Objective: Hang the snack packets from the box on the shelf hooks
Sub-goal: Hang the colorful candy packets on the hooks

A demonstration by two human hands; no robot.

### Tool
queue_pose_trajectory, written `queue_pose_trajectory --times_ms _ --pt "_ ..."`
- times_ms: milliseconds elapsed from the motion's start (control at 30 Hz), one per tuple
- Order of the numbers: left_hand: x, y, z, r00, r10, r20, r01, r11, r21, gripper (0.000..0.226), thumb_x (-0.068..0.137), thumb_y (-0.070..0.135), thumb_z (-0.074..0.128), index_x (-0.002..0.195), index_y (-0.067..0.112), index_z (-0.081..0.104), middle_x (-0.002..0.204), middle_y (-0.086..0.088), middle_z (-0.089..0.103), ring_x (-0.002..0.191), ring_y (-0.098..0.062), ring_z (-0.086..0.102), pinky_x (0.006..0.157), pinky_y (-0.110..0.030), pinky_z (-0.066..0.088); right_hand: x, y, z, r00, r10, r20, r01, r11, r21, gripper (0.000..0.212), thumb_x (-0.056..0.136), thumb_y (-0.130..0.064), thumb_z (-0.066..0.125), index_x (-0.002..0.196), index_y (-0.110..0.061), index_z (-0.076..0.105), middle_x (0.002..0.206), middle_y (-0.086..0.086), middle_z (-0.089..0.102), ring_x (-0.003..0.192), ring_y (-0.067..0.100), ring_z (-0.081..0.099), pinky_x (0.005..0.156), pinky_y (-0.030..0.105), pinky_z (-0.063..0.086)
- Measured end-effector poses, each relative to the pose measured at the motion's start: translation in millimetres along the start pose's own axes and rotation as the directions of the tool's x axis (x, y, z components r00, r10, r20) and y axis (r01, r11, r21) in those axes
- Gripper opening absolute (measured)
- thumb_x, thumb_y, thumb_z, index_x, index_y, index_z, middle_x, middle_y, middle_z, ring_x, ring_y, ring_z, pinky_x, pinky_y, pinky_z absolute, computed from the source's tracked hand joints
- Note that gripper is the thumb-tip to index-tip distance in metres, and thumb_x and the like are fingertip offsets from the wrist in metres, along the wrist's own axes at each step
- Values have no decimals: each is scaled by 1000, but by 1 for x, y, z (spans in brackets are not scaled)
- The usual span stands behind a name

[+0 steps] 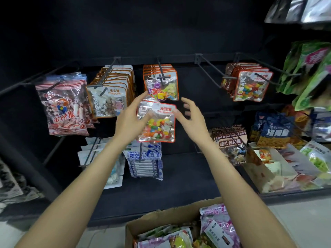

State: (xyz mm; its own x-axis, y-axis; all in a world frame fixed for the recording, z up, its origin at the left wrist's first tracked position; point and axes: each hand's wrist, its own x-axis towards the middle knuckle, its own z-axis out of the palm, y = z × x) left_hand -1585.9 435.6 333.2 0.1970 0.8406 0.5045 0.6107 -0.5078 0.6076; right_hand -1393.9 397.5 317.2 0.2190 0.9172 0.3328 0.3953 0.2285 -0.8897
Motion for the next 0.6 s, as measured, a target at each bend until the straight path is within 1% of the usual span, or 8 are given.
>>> queue_pose_trajectory --times_ms 67,133,200,267,400,467,567,600 --pt "-11 11 14 999 -38 14 40 975 -217 60 87 27 67 140 38 40 139 13 50 126 -7 47 104 -31 41 -27 3 -14 996 77 37 -80 994 73 76 83 -42 69 146 -31 27 132 -2 45 109 12 55 85 23 46" --pt "-20 27 29 998 -53 21 57 931 -360 61 86 22 69 139 34 42 140 14 47 129 -4 44 109 -34 38 -47 6 -28 994 103 33 -106 989 103 88 78 -39 74 148 -35 20 116 -11 53 95 5 60 75 18 48" --pt "-27 46 42 995 -83 57 100 879 -466 65 84 17 71 140 30 41 139 13 48 126 -1 46 107 -31 40 -60 11 -44 997 77 -9 -75 992 104 91 78 -34 77 147 -40 19 102 -14 56 88 8 63 79 23 51" --pt "-35 62 54 988 -103 119 151 831 -535 73 82 12 73 143 30 37 135 17 49 118 6 49 102 -25 44 -69 19 -62 999 33 -29 -30 994 106 91 77 -30 78 144 -48 19 102 -6 62 88 13 67 84 34 55" --pt "-45 77 74 969 -129 212 235 754 -614 89 74 9 79 145 34 31 137 10 51 119 -4 55 100 -38 48 -76 35 -100 999 20 -32 -17 996 90 87 78 -23 78 139 -55 24 98 1 69 91 15 69 89 46 53" --pt "-46 78 81 969 -148 198 242 732 -637 84 77 12 77 143 39 32 138 8 52 120 -9 55 100 -44 47 -78 39 -119 999 4 -37 -2 998 66 83 81 -17 75 141 -48 26 92 1 71 90 11 69 88 41 54" --pt "-45 76 82 980 -157 120 197 728 -656 66 83 18 68 128 58 39 141 9 49 125 -19 52 102 -51 44 -81 40 -141 996 -40 -75 39 999 -20 69 87 -11 67 141 -35 32 98 -7 66 89 -3 63 73 16 52" --pt "-44 75 81 983 -154 100 182 731 -657 65 85 16 65 126 60 40 141 7 49 124 -23 53 101 -52 44 -82 41 -146 994 -63 -89 59 997 -47 63 90 -10 64 140 -32 33 103 -7 64 90 -6 61 70 13 50"
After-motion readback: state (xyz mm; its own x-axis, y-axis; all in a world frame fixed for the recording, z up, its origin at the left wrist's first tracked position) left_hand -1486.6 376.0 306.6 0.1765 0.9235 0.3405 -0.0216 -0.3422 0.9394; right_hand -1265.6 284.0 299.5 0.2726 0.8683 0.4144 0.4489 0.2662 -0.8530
